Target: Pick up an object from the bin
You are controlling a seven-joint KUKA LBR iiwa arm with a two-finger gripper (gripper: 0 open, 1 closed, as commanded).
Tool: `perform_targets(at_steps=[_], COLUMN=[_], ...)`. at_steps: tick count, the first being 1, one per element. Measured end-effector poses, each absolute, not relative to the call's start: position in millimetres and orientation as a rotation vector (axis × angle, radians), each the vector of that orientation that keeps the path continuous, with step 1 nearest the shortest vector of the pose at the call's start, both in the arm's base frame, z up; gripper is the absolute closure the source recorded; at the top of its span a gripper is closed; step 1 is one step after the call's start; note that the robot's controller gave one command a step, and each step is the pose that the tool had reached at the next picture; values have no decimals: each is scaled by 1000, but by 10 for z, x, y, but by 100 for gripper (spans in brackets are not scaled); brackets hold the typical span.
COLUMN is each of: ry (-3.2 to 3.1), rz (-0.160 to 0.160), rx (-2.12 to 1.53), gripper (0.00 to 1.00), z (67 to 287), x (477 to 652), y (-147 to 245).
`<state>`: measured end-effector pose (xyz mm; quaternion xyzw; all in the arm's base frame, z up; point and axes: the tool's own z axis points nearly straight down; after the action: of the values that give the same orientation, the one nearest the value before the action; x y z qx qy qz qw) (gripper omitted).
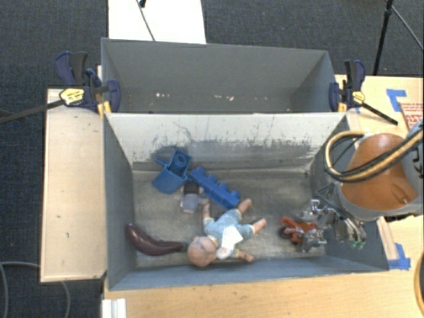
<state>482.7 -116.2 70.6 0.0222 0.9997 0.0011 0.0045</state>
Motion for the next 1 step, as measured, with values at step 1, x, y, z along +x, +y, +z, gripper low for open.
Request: perform_targets(at_steps=[1], ry=[3133], rz=[2], rx=[88], gripper=[100], z=[722], x=[4810], y=[-1172])
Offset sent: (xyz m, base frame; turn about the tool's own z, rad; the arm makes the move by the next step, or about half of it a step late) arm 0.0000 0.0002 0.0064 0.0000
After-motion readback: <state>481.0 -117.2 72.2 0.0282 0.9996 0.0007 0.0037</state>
